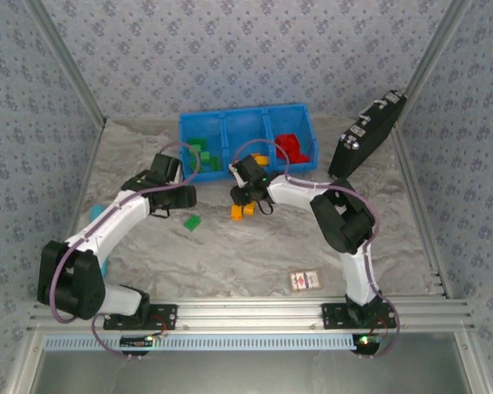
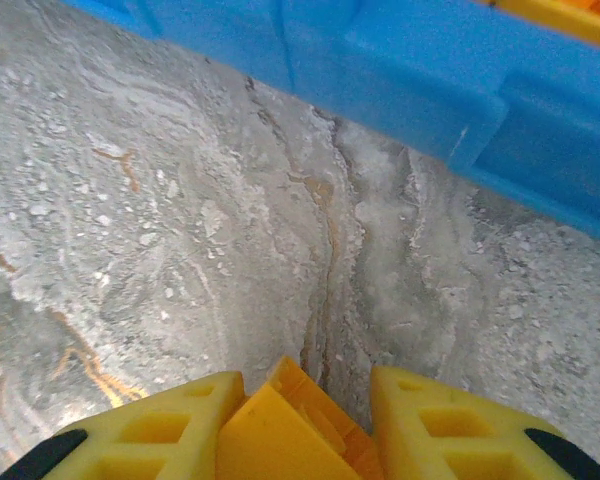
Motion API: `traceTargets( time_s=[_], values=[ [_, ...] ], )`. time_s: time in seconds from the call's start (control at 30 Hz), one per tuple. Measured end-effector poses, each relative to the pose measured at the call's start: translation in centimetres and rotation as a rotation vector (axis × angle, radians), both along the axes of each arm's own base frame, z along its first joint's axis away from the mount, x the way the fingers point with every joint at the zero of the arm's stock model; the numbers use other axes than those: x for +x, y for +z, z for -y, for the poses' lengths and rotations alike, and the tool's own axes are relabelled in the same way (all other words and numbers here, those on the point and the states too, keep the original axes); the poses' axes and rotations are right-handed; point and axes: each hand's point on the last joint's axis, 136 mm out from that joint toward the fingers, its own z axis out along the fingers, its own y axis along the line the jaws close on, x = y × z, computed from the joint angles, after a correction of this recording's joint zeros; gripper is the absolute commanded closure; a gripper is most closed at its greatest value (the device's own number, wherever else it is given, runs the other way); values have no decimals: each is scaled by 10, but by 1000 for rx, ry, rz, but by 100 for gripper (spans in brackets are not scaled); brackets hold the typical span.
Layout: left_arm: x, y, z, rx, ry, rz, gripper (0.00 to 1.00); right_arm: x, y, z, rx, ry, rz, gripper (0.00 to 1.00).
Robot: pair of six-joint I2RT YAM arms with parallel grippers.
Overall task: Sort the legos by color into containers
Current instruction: Pick up the lego from the center of the table.
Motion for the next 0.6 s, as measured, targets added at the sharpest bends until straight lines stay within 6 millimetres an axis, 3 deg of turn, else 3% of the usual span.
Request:
traceTargets(
  time_s=[0.23, 0.6],
  values=[
    [-23, -21, -9, 18, 7, -58, 30, -7, 34, 2, 4, 15, 50, 64],
    [-29, -30, -7, 2, -1, -77, 30, -16, 83, 10, -27, 49, 136, 64]
  ],
)
